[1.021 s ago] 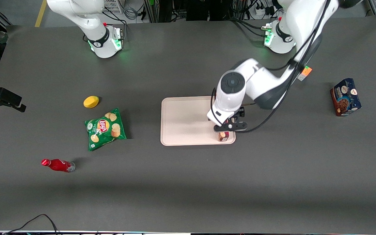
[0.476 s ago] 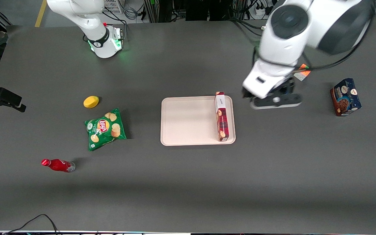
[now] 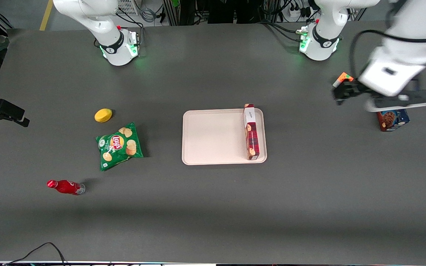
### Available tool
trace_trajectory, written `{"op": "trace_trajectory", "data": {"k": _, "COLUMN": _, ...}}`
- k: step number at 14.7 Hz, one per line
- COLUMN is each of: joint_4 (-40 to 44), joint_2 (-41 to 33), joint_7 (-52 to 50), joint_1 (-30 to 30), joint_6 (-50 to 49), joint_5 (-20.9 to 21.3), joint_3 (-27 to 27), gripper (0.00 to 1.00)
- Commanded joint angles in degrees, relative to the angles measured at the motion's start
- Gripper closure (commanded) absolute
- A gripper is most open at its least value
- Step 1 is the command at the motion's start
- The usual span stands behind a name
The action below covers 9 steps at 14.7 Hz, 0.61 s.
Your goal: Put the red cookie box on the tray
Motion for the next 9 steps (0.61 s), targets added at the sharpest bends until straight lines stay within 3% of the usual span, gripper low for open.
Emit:
{"op": "trace_trajectory", "data": {"k": 1, "joint_4": -5.13, "joint_2": -2.05, "joint_7": 7.65, "joint_1": -1.57, "joint_6": 3.11, "joint_5": -1.91, "joint_3": 7.94, "gripper": 0.01}}
{"op": "trace_trajectory", "data": {"k": 4, "joint_4": -12.69, "joint_2": -5.3, "joint_7": 8.19, "joint_1": -1.65, "joint_6": 9.17, "joint_5": -1.91, "joint_3": 9.63, "gripper": 0.04}}
{"op": "trace_trajectory", "data": {"k": 9, "joint_4": -11.39, "joint_2": -4.6, "joint_7": 8.98, "joint_1": -1.13, "joint_6": 9.1, "joint_5": -1.65, "joint_3": 10.33, "gripper": 0.0}}
